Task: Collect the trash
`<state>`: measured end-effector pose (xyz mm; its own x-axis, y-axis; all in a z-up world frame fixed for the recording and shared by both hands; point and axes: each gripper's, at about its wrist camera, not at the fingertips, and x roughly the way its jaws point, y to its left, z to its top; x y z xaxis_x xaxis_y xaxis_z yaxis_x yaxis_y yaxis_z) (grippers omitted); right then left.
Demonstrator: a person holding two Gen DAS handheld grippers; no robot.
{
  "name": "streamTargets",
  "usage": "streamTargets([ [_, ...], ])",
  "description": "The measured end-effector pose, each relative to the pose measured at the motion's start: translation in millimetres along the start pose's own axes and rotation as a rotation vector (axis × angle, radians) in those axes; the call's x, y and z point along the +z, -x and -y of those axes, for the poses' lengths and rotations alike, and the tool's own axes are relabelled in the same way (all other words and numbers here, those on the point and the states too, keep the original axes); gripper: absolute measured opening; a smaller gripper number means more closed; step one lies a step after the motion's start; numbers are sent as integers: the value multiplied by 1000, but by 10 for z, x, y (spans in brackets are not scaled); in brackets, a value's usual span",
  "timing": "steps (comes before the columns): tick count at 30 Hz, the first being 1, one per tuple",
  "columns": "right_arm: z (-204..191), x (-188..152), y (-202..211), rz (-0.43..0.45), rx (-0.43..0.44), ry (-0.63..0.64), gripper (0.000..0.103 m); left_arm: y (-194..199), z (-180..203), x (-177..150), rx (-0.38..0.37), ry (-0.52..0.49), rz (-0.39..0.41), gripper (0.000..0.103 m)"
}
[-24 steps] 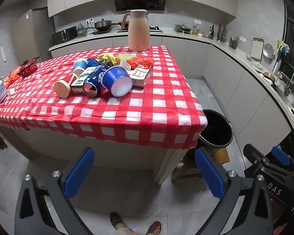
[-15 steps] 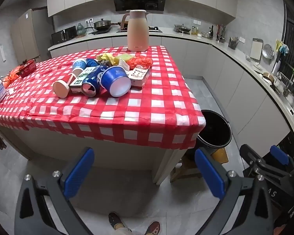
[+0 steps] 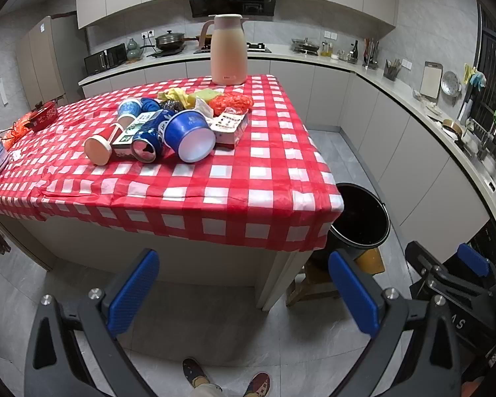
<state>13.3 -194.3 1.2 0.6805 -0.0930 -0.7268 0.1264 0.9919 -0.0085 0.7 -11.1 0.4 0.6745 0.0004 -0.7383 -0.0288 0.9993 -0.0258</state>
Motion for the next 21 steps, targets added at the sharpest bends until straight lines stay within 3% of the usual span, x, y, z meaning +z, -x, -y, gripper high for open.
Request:
streamTargets([
  [10,44,35,25,22,-15,-9,103,-4,9,6,6,1,12,103],
  [21,36,77,173,104,-37,-7,103,17,41,38,5,0,49,103],
])
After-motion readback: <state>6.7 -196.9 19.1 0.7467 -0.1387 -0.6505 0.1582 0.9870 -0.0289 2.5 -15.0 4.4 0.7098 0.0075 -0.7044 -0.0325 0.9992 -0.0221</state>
